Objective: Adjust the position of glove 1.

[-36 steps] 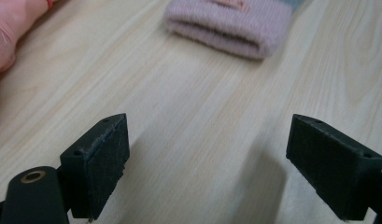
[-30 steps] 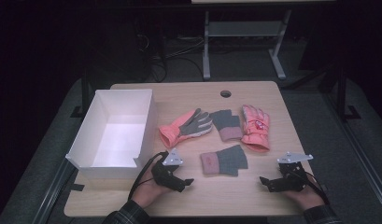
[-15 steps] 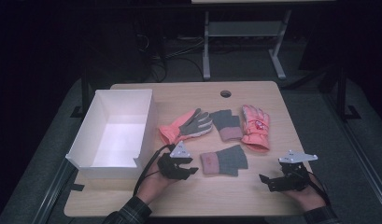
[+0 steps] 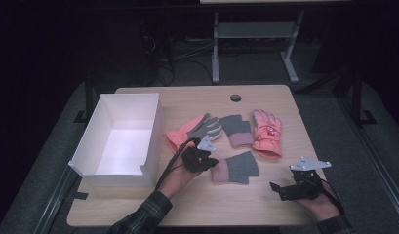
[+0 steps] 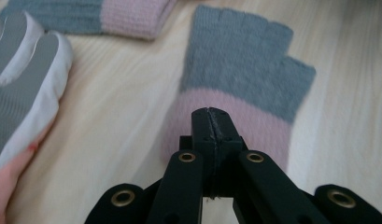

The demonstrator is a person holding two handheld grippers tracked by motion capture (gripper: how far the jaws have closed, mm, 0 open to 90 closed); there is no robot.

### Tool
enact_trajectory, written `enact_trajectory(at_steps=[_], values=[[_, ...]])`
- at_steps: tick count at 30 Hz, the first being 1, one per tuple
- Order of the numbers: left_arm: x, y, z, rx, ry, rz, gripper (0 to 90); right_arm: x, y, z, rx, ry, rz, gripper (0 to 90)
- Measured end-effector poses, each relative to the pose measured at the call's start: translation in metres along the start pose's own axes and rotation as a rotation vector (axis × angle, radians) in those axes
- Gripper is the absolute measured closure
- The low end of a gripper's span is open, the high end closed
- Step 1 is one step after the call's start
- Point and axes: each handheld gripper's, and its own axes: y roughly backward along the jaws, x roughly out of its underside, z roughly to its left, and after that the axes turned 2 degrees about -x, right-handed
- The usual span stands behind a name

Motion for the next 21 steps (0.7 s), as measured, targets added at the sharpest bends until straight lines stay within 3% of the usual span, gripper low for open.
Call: enact_trajectory(at_steps=[3, 9, 21], values=[[-0.009, -0.011, 0.006, 0.005, 0.002, 0.006, 89.6, 0.000, 0.001, -0.001, 0.001, -0.005, -0.006, 1.7], [-0.010, -0.024, 0.016, 0.007, 0.016, 0.028, 89.6, 0.001, 0.001, -0.002, 0.004, -0.007, -0.008, 1.7], [-0.001, -0.018, 0.008, 0.048, 0.008, 0.065, 89.7, 0.000, 0.003, -0.001, 0.003, 0.002, -0.016, 1.7]])
